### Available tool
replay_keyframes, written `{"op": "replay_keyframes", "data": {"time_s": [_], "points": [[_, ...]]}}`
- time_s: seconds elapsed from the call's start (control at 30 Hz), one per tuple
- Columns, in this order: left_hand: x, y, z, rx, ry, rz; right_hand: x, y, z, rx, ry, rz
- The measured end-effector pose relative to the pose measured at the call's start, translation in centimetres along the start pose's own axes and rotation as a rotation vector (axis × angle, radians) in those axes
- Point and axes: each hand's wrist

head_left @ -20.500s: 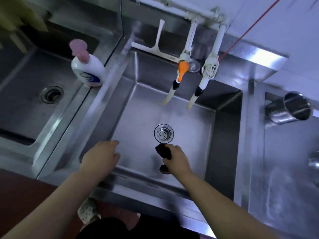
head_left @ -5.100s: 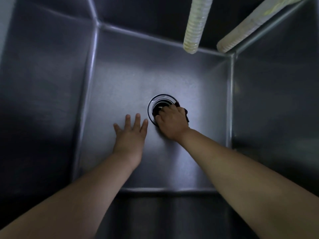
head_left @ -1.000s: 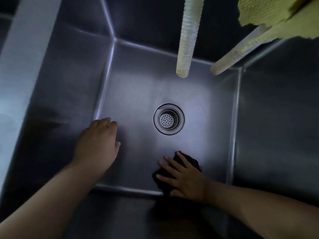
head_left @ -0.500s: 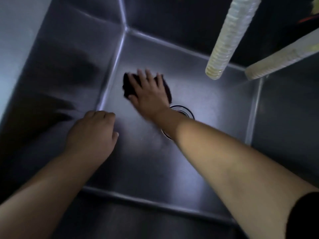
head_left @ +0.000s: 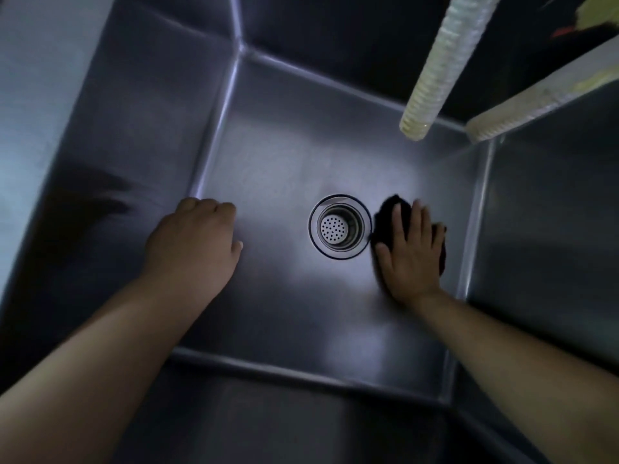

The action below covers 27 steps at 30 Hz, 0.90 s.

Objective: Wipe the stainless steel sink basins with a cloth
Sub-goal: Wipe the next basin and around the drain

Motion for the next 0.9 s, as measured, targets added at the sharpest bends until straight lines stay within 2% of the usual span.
{"op": "replay_keyframes", "data": {"time_s": [0.2, 0.4, 0.53, 0.63, 0.73, 0.9], "points": [[-0.2, -0.2, -0.3, -0.020, 0.026, -0.022, -3.8, 7.4, -1.9, 0.005, -0.008, 0.187], [-0.1, 0.2, -0.9, -0.019, 0.082, -0.010, -3.9, 13.3, -2.3, 0.005, 0.033, 0.548], [-0.1, 0.4, -1.2, -0.002, 0.135, 0.008, -7.1, 11.4, -3.3, -0.025, 0.065, 0.889], [-0.2, 0.3, -1.3, -0.006, 0.160, 0.016, -9.1, 6.8, -3.6, -0.028, 0.070, 1.019], [-0.2, 0.2, -1.2, 0.007, 0.147, -0.002, -9.5, 1.6, -3.1, -0.068, 0.077, 0.968], [-0.1, 0.1, -1.1, 0.010, 0.123, -0.026, -6.3, -3.5, -1.3, -0.133, 0.070, 0.564]]}}
Point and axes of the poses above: each hand's wrist, its own x-axis towards the middle knuckle, its own z-axis out of the back of the hand, y = z × x, and after that the axes turned 8 degrees about z, right-handed
